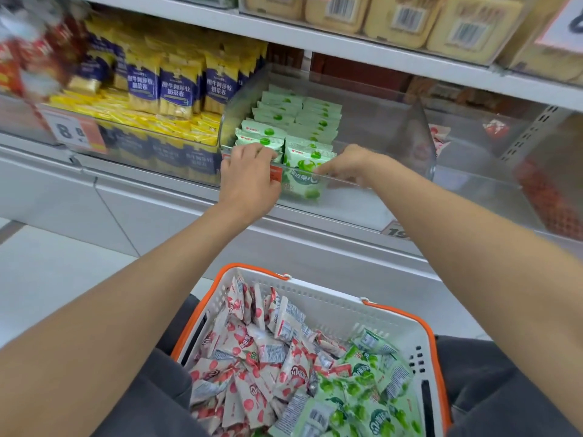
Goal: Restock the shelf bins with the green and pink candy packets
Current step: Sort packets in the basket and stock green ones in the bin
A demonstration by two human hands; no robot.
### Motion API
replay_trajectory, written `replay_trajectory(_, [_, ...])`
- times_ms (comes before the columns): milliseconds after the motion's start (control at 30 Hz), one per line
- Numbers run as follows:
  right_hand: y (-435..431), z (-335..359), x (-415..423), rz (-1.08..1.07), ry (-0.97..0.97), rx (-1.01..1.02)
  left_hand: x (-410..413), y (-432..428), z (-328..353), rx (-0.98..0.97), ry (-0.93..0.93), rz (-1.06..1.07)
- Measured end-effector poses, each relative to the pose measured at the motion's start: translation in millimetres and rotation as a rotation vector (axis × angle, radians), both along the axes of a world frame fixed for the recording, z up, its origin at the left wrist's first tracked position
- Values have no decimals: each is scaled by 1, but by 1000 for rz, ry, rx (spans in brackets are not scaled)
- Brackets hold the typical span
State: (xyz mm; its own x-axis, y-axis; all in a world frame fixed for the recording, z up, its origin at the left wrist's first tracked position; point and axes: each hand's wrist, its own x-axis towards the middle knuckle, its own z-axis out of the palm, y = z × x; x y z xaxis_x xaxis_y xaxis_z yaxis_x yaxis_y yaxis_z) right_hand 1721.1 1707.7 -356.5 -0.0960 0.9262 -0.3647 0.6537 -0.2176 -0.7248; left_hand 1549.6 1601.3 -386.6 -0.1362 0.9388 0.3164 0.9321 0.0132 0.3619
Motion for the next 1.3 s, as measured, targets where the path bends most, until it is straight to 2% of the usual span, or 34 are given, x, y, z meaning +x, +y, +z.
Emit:
replay_trajectory(67, [-2, 0, -4, 18, 36, -163, 1, 0, -1, -1, 7, 0])
replay_trajectory(167, [1, -5, -11, 37, -25, -278, 1, -1, -1, 6, 13, 0])
replay_trajectory(400, [-1, -5, -20, -25, 2, -198, 1, 0, -3, 13, 28, -4])
replay_trajectory(633, [-5, -1, -20, -69, 110, -213, 3, 1, -5, 33, 25, 7])
replay_trajectory(800, [0, -4, -30, -63, 57, -256, 5, 2, -8, 44, 51, 7])
replay_trajectory(933, [0, -2, -25, -42, 110, -248, 4, 2, -9, 58, 48, -2])
replay_trajectory(1033, [-9, 3, -11, -31, -20, 3, 4, 1, -10, 116, -28, -13])
replay_trajectory(1133, [-28, 9, 7, 58, -269, 472, 10, -7, -10, 275, -80, -60])
replay_trajectory(1200, [-46, 8, 20, 95, -278, 745, 18, -14, -14, 330, -74, -133])
replay_trajectory(1300, [-83, -10, 39, 206, -204, 914, 39, -31, -33, 179, -245, -195])
